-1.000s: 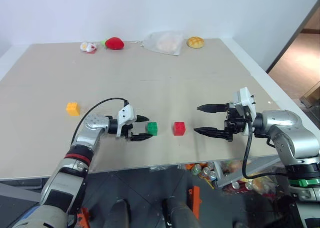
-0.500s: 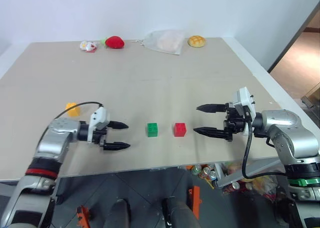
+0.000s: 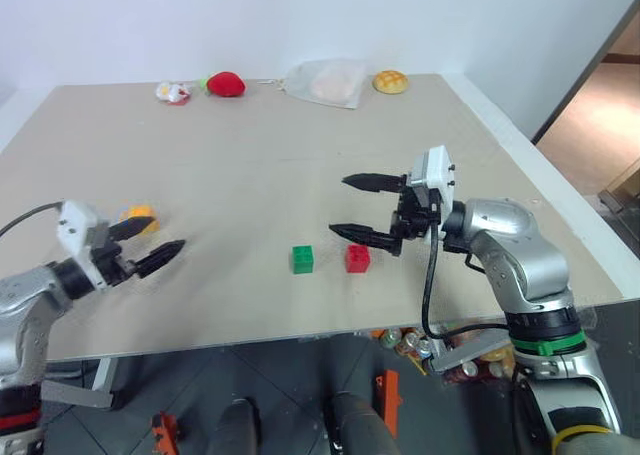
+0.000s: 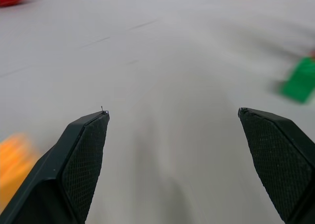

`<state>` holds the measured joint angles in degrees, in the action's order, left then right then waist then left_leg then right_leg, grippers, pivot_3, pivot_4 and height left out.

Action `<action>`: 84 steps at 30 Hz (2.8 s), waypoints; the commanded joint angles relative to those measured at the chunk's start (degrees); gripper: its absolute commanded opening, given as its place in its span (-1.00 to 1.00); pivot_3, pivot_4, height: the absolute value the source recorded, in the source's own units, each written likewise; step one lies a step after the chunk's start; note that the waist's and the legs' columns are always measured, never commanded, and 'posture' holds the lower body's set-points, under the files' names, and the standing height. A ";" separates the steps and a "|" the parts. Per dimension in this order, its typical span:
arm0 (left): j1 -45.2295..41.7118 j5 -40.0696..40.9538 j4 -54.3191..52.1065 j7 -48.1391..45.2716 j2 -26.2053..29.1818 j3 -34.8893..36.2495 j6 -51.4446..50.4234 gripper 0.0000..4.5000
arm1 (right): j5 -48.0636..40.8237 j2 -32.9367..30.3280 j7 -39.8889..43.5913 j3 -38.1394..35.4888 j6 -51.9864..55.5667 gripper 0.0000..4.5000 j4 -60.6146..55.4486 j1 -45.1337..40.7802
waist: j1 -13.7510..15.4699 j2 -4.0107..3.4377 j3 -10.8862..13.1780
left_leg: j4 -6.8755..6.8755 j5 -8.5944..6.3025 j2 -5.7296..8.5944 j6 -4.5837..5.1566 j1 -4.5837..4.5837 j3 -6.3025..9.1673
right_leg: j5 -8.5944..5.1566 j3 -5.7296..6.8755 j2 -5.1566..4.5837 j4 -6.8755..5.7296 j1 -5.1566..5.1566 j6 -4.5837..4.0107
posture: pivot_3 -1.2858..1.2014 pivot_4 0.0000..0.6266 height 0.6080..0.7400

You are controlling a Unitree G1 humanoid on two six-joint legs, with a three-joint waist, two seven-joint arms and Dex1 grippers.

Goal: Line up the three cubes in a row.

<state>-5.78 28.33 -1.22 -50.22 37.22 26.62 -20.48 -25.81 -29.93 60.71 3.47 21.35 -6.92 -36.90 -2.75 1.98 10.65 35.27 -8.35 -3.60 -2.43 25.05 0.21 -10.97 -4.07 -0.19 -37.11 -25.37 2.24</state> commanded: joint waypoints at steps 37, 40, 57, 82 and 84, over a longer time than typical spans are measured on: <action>-21.68 -15.12 30.24 28.38 -6.15 -8.16 10.34 0.10 | -1.28 1.07 1.43 3.15 -0.07 0.93 -3.16 0.83 | 0.23 0.14 -0.06 | 0.01 -0.01 -0.01 -0.02 0.05 -0.14 | -0.01 0.14 -0.11 0.03 0.06 0.05 | 0.03 -0.52 1.00; -22.60 -15.24 30.47 28.61 -6.53 -8.61 10.46 -0.34 | -0.94 1.38 0.39 2.72 -0.11 0.93 -1.31 0.83 | 0.24 0.14 -0.06 | 0.01 -0.01 -0.01 -0.02 0.05 -0.14 | -0.01 0.15 -0.11 0.03 0.07 0.05 | 0.03 -0.52 1.00; -20.25 -8.89 15.64 -12.19 -1.87 -22.47 18.03 -0.40 | -6.05 -7.89 3.02 -6.91 3.99 0.93 1.34 4.84 | 0.05 0.13 -0.05 | 0.00 -0.03 0.01 -0.03 0.03 -0.18 | -0.06 0.04 -0.11 0.03 0.05 0.09 | 0.03 -0.52 1.00; -33.28 -12.01 40.68 -39.16 -5.11 -29.97 29.47 -0.40 | -10.05 -15.59 1.15 -13.06 10.30 0.93 -6.06 15.55 | 0.15 0.13 -0.04 | 0.08 -0.08 0.02 0.08 0.09 -0.17 | -0.11 -0.03 -0.05 0.03 0.06 0.15 | 0.03 -0.52 1.00; -33.64 -12.44 42.13 -39.10 -5.28 -29.83 30.18 -0.40 | -10.38 -15.43 0.62 -13.07 10.68 0.93 -6.56 15.43 | 0.15 0.12 -0.04 | 0.10 -0.07 0.02 0.09 0.09 -0.16 | -0.10 -0.03 -0.05 0.03 0.06 0.14 | 0.03 -0.52 1.00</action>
<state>-37.95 16.05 40.32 -89.07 31.46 -4.23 8.48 -34.78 -44.68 61.80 -7.54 32.02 -10.77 -20.95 -2.60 2.10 10.60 35.38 -8.42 -3.58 -2.34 25.14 0.04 -11.07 -4.10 -0.24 -37.08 -25.31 2.37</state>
